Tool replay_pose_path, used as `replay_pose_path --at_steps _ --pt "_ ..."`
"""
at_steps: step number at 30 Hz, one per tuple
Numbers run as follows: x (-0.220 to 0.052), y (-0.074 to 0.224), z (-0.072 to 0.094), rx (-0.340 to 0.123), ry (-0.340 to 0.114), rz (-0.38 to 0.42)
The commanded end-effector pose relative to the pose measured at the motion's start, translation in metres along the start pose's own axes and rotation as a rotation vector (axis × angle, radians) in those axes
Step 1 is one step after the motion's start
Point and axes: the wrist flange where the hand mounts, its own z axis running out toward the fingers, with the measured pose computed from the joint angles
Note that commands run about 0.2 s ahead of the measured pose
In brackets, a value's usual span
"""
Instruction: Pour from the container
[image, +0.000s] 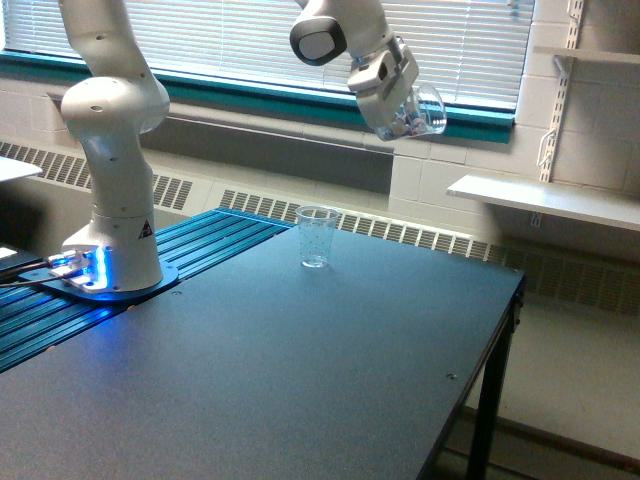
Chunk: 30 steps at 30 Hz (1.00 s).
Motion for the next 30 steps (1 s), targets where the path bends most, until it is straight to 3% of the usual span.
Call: replay_pose_path --at_steps 1,8,15,21,30 --pt "-0.046 0.018 0.005 -0.007 -0.05 0.073" --pt "-0.101 0.044 0.019 -0.035 -0.127 0.086" --pt "-0.134 0.06 0.023 -0.035 -0.154 0.097" --pt "-0.143 0.077 0.021 -0.028 -0.163 0.149" --pt "-0.128 0.129 0.027 -0.078 -0.162 0.263"
